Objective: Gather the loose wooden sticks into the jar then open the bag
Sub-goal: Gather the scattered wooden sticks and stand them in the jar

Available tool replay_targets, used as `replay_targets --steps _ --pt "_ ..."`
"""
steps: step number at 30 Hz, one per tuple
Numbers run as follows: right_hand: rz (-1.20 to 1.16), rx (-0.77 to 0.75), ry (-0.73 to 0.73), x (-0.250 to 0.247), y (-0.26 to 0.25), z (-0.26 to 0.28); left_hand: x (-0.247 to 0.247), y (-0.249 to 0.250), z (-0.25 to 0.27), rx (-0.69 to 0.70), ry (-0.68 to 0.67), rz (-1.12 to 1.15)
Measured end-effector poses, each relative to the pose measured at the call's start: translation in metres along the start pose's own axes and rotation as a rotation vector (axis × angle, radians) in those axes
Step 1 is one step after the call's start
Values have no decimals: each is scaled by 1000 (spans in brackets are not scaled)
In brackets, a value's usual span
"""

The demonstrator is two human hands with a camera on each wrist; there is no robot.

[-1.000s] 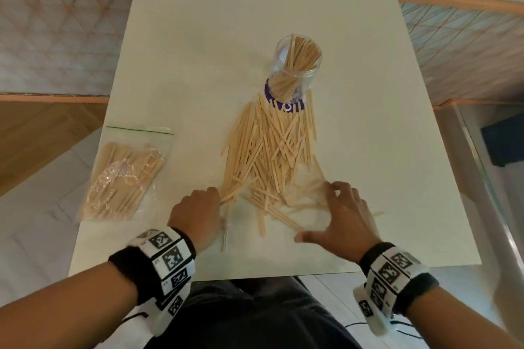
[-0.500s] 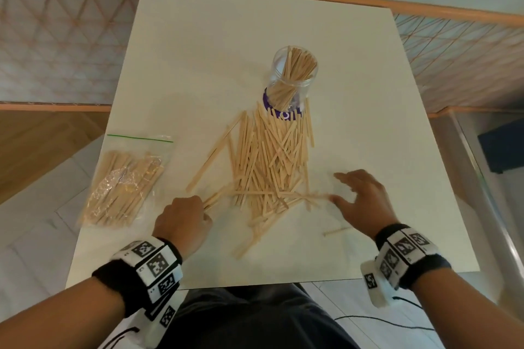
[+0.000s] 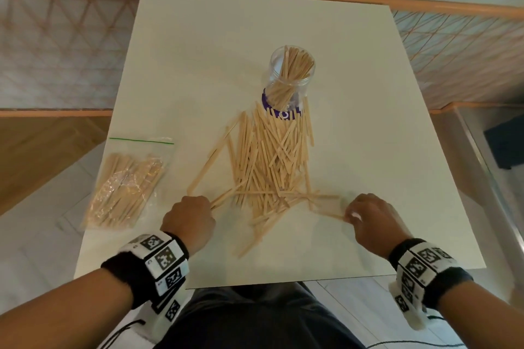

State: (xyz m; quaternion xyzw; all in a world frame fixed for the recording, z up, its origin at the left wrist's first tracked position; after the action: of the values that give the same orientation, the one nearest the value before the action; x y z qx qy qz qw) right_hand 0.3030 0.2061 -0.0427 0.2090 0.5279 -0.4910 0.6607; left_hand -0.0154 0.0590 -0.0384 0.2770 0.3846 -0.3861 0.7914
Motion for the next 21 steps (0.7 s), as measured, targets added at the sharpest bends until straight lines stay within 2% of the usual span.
replay_targets --steps 4,9,13,21 --pt "79 -31 -67 -2 -14 0 1 -2 5 43 77 -38" --pt "20 -30 -101 -2 -17 -6 -3 1 1 -77 -25 34" --pt "-29 -4 -133 1 -19 -7 -2 3 2 -64 -80 22" --pt "-80 88 -144 4 -21 -7 4 -1 13 66 51 -41"
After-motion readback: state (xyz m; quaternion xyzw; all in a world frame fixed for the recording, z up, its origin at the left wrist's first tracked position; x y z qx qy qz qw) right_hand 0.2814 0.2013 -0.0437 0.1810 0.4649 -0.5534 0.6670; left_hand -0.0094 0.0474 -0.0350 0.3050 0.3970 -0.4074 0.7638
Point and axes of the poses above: each hand's wrist, its own z-axis away from the middle knuckle, its own x-axis out of the palm, y = z × x, the point moved 4 cm from there along -z, towards the middle knuckle, and after that the axes turned 3 degrees about -z, right-handed, at the moved point
